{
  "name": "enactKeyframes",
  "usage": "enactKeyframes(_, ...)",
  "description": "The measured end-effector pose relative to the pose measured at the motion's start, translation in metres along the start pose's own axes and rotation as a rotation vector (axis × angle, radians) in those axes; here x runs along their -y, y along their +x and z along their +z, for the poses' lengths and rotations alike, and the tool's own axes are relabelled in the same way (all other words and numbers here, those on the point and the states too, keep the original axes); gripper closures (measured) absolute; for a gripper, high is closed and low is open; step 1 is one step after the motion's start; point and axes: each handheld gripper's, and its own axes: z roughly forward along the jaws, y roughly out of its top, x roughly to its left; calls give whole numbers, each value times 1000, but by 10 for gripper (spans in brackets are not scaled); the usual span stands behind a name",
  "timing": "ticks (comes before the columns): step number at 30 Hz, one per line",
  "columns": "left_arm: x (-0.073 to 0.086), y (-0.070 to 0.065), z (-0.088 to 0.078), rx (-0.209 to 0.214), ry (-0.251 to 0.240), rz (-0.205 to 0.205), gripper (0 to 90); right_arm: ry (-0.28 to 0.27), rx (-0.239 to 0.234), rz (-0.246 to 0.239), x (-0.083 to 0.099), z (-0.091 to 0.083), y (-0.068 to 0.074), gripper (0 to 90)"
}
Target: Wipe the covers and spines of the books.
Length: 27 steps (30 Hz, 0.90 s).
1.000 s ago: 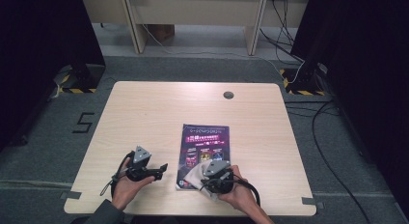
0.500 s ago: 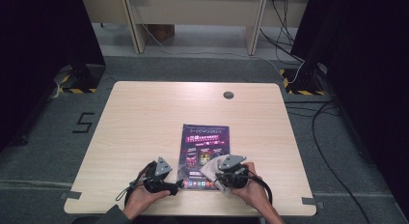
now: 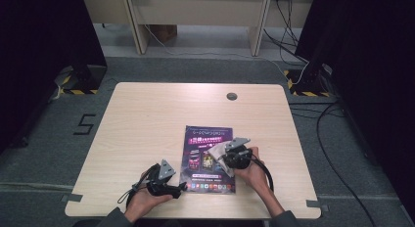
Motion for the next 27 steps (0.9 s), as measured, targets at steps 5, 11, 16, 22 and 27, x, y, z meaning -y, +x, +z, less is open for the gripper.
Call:
enactKeyframes(5,0,0,0,1,-1,-7,205,-13,37,59,-13,16,-25,725)
enactKeyframes(11,0,1,0,5,-3,-11,206,-21,82,90,-23,27,-43,727)
enactKeyframes(16,1,0,0,5,-4,-12,208,-31,114,119,-30,36,-58,727)
enactKeyframes(22,0,0,0,3,-2,-8,208,-61,138,156,-33,43,-71,727)
enactKeyframes(27,0,0,0,6,-3,-9,210,-66,138,152,-32,43,-71,733)
